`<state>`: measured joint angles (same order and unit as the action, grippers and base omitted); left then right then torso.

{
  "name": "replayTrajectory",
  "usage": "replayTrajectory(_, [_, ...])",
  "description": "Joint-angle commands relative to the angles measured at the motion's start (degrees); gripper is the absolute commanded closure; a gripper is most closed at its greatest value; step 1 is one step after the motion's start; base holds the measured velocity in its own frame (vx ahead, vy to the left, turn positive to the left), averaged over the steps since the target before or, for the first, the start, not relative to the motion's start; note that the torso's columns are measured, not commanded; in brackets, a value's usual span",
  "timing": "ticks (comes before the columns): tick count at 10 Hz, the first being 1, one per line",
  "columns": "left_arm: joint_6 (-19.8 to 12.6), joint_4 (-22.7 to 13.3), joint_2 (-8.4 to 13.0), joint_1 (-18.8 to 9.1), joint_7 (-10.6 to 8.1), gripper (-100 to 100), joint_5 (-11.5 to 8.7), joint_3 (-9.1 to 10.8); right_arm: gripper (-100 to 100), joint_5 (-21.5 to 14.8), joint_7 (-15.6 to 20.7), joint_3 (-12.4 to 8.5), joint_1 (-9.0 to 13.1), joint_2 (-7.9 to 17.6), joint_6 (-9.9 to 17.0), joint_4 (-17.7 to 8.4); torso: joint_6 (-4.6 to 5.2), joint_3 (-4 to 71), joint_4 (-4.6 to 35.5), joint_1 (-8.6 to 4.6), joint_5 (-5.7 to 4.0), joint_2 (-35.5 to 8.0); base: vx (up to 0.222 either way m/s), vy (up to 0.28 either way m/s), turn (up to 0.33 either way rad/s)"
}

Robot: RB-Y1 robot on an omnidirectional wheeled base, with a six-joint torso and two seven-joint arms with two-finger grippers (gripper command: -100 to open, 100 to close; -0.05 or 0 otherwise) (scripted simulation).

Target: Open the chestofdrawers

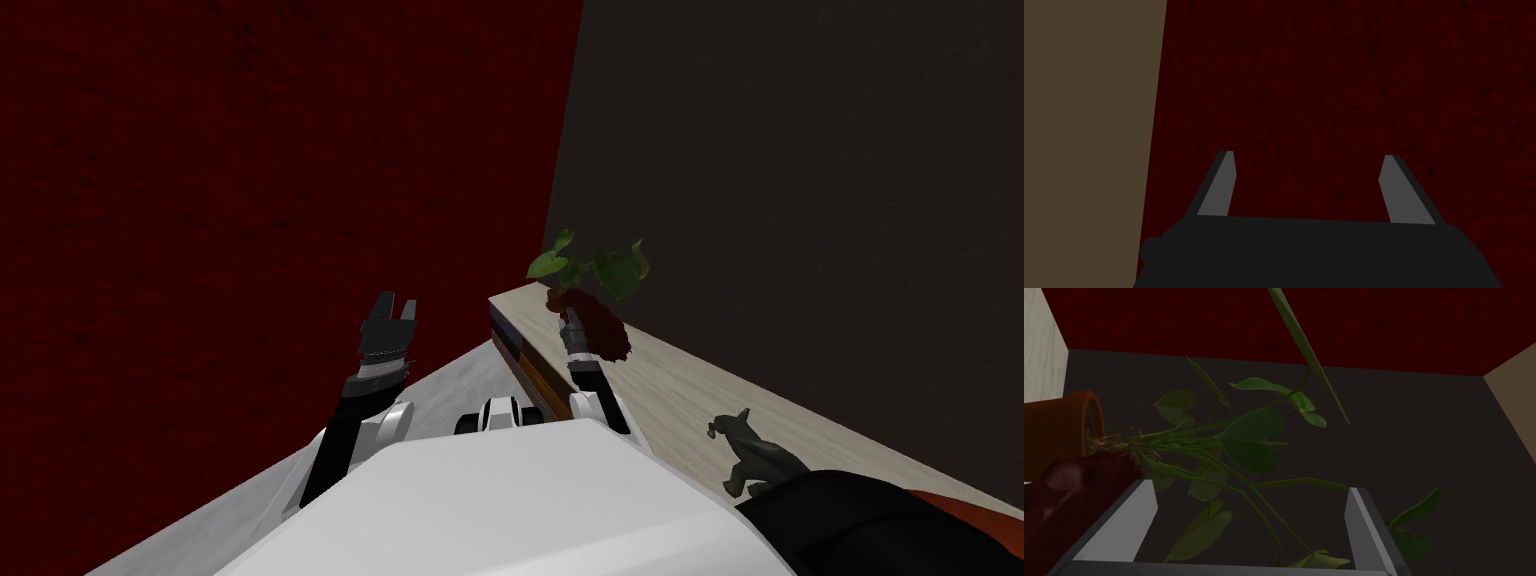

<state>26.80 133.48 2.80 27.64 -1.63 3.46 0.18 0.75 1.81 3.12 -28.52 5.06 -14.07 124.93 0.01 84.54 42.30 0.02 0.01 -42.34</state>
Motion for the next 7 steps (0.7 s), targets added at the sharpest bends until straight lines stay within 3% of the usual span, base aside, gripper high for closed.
replayTrajectory(1, [0.0,0.0,0.0,0.0,0.0,0,0.0,0.0,-100,-1.0,0.1,0.6,1.2,1.5,2.6,-2.8,-0.02,0.0,0.0,-0.04,-0.02,0.0,0.061,0.039,0.05])
replayTrajectory(5, [0.0,0.0,0.0,0.0,0.0,0,0.0,0.0,-100,-5.0,1.2,4.1,3.3,3.6,9.6,-8.9,0.01,0.1,0.0,0.03,0.01,0.1,0.103,0.058,0.1])
replayTrajectory(6, [0.0,0.0,0.0,0.0,0.0,0,0.0,0.0,-100,-5.0,1.2,4.1,3.3,3.6,10.8,-8.9,-0.03,0.1,0.0,0.07,0.01,0.1,0.097,0.055,0.054])
replayTrajectory(7, [0.0,0.0,0.0,0.0,0.0,0,0.0,0.0,-100,-6.5,1.6,5.4,4.1,4.0,13.0,-11.3,0.01,0.0,0.0,-0.04,-0.01,0.0,0.109,0.05,0.103])
